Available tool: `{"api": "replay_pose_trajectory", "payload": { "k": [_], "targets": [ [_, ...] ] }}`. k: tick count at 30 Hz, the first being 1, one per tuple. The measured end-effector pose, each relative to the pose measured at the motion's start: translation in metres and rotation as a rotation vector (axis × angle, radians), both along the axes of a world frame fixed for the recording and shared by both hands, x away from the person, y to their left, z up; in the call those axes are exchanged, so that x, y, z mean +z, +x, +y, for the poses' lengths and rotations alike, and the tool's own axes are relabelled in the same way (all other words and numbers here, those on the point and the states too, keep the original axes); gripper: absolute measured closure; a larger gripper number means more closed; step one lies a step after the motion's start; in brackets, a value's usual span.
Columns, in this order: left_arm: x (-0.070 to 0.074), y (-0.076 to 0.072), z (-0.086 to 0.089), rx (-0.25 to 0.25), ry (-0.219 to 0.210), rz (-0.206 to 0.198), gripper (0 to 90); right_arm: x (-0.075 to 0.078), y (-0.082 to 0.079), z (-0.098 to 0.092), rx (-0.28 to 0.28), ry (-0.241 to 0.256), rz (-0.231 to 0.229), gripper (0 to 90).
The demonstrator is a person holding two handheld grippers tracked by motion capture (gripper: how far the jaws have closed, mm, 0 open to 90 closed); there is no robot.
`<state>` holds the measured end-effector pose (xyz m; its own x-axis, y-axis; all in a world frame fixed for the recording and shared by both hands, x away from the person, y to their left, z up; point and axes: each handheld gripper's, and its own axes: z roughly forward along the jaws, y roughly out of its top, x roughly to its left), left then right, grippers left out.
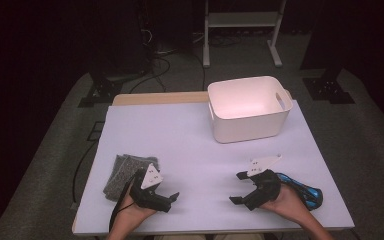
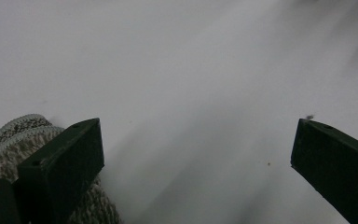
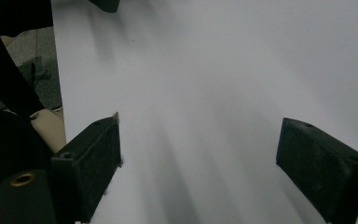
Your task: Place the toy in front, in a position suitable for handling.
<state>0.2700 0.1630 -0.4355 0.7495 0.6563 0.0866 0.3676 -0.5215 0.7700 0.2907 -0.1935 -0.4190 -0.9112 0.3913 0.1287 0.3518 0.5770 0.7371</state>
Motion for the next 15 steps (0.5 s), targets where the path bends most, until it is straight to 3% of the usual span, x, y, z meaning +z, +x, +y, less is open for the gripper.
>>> {"api": "replay_pose_trajectory", "payload": {
  "k": [15],
  "targets": [
    [0.000, -0.003, 0.001, 0.001, 0.014, 0.006, 1.9, 0.028, 0.011, -0.010, 0.019, -0.019, 0.019, 12.6]
  ]
}}
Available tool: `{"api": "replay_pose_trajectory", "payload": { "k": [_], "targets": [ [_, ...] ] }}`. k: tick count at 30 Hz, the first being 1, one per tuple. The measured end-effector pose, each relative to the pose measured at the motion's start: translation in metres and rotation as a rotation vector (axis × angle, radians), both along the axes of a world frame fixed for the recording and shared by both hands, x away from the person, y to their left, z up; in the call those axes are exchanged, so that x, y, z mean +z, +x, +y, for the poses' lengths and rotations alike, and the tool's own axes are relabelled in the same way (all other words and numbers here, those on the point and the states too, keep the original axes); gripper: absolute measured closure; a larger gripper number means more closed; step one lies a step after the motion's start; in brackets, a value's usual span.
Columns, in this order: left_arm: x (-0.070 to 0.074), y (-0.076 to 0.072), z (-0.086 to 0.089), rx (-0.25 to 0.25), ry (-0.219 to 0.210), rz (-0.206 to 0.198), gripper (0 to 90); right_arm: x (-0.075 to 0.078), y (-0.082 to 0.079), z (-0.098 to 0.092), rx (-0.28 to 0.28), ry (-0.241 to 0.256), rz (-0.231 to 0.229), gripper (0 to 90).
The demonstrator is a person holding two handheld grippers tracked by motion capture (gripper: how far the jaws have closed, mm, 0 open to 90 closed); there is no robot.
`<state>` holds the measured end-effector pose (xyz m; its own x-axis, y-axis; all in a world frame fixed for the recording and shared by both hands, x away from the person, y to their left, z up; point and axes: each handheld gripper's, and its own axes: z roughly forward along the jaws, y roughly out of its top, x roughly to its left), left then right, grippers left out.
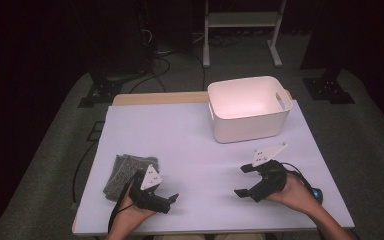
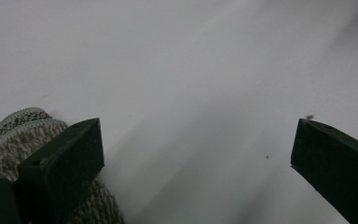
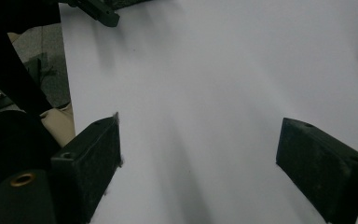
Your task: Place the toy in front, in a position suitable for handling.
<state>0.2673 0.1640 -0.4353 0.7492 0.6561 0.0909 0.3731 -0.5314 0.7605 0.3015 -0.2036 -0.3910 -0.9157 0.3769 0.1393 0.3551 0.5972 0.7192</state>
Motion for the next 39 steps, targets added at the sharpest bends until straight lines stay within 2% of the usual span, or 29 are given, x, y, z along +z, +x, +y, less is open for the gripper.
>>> {"api": "replay_pose_trajectory", "payload": {
  "k": [20, 31, 39],
  "targets": [
    [0.001, -0.001, 0.000, -0.005, 0.015, -0.008, 1.9, 0.026, -0.004, -0.038, -0.054, -0.021, -0.006, 12.6],
    [0.001, -0.002, 0.000, -0.003, 0.016, -0.011, 1.9, 0.032, -0.007, -0.063, -0.085, -0.056, -0.010, 12.6],
    [0.000, -0.002, -0.001, -0.005, 0.020, -0.010, 1.9, 0.029, -0.010, -0.082, -0.119, -0.080, -0.005, 12.6]
  ]
}}
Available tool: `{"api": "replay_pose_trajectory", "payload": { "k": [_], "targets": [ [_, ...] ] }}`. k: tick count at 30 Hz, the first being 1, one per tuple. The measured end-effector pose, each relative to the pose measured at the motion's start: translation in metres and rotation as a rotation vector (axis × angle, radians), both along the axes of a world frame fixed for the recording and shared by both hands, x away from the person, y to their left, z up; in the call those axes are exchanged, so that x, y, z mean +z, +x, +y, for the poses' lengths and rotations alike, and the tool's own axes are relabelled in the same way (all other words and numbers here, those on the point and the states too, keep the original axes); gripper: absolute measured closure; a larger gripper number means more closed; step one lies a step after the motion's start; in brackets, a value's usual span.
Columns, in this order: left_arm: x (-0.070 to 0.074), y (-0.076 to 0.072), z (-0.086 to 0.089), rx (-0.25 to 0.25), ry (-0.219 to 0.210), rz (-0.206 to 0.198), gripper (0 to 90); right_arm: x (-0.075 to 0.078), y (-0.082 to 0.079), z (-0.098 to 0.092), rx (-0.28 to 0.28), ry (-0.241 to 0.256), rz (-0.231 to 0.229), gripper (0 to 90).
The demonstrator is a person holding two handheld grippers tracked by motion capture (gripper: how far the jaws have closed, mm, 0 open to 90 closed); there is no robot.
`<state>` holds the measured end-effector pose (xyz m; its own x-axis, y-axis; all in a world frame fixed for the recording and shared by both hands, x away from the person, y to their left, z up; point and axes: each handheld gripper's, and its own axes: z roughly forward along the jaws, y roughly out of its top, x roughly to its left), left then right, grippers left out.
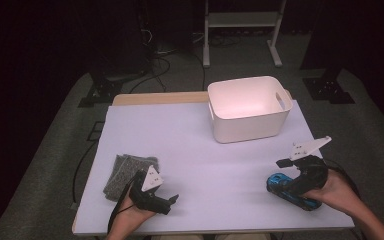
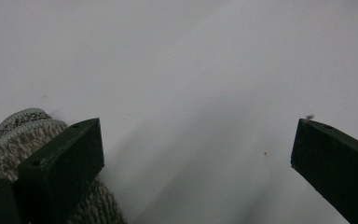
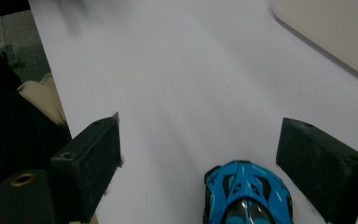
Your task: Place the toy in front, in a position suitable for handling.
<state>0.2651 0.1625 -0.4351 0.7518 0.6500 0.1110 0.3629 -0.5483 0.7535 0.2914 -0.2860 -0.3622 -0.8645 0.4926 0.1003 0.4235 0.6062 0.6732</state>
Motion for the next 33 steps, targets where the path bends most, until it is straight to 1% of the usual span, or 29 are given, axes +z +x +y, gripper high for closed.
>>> {"api": "replay_pose_trajectory", "payload": {
  "k": [1, 5, 15, 18, 20, 23, 27, 30, 33],
  "targets": [
    [0.000, 0.000, 0.000, 0.001, 0.001, 0.000, 1.9, -0.003, 0.000, -0.006, -0.015, -0.003, 0.012, 12.6],
    [0.000, 0.000, 0.001, 0.002, 0.002, 0.000, 1.9, -0.011, 0.001, -0.016, -0.035, -0.012, 0.026, 12.6],
    [0.000, 0.000, 0.001, 0.001, 0.002, 0.003, 1.9, -0.028, 0.001, -0.033, -0.073, -0.058, 0.058, 12.6],
    [0.000, 0.000, 0.001, -0.002, 0.008, 0.004, 1.9, -0.031, 0.000, -0.036, -0.079, -0.067, 0.065, 12.6],
    [0.000, 0.000, 0.001, -0.003, 0.008, 0.004, 1.9, -0.036, 0.000, -0.040, -0.088, -0.087, 0.075, 12.6],
    [0.000, 0.000, 0.001, -0.002, 0.002, 0.005, 1.9, -0.041, 0.000, -0.044, -0.097, -0.099, 0.086, 12.6],
    [-0.001, 0.000, 0.001, -0.004, 0.008, 0.006, 1.9, -0.047, 0.000, -0.047, -0.108, -0.117, 0.100, 12.6],
    [-0.001, 0.000, 0.001, -0.004, 0.008, 0.007, 1.9, -0.051, 0.001, -0.049, -0.105, -0.133, 0.105, 12.6],
    [-0.001, 0.000, 0.001, -0.001, 0.002, 0.008, 1.9, -0.053, 0.001, -0.050, -0.109, -0.137, 0.111, 12.6]
  ]
}}
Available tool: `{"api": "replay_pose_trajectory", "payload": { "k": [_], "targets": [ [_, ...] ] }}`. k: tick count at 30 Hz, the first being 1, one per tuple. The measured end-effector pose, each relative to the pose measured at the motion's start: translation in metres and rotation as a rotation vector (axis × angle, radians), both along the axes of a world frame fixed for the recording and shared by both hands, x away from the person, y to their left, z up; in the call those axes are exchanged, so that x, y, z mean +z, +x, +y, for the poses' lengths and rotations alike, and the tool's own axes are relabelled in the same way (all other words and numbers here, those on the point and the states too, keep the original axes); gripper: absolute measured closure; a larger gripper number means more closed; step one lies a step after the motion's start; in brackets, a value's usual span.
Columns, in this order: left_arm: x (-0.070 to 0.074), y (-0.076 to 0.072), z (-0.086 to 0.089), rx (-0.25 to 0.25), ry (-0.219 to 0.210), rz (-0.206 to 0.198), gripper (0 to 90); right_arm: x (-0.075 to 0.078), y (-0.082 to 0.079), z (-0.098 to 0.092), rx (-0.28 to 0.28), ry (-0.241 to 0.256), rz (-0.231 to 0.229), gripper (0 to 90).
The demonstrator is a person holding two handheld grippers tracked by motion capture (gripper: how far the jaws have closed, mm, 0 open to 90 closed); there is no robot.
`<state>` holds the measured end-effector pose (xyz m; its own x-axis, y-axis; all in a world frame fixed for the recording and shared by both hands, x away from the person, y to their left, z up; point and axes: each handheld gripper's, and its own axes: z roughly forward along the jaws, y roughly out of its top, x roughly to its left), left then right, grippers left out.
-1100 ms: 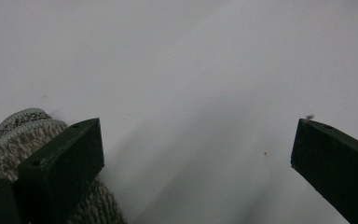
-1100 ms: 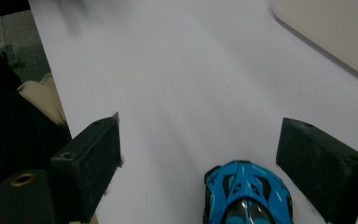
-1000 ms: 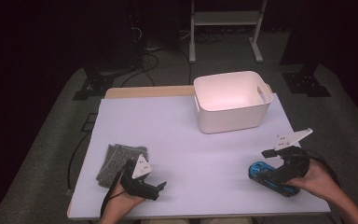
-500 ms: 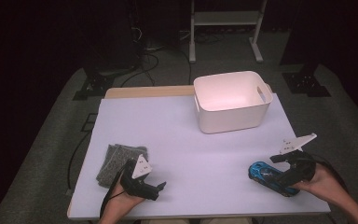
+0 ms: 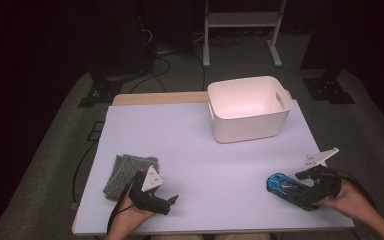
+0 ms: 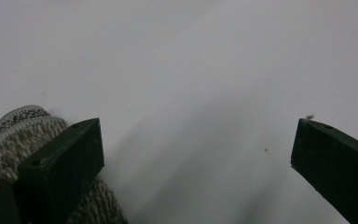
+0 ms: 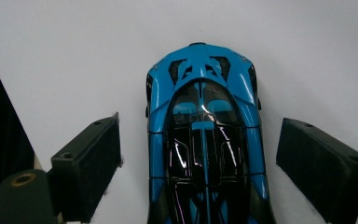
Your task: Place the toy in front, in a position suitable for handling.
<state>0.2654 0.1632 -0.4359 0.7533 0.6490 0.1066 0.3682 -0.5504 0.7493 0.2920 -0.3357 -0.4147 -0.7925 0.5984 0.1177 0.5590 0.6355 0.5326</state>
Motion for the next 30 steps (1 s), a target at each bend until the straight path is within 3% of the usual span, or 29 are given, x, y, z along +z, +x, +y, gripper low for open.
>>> {"api": "replay_pose_trajectory", "payload": {
  "k": [30],
  "targets": [
    [0.000, 0.000, 0.001, -0.005, 0.010, 0.007, 1.9, -0.021, 0.003, 0.001, 0.001, -0.082, 0.034, 12.6]
  ]
}}
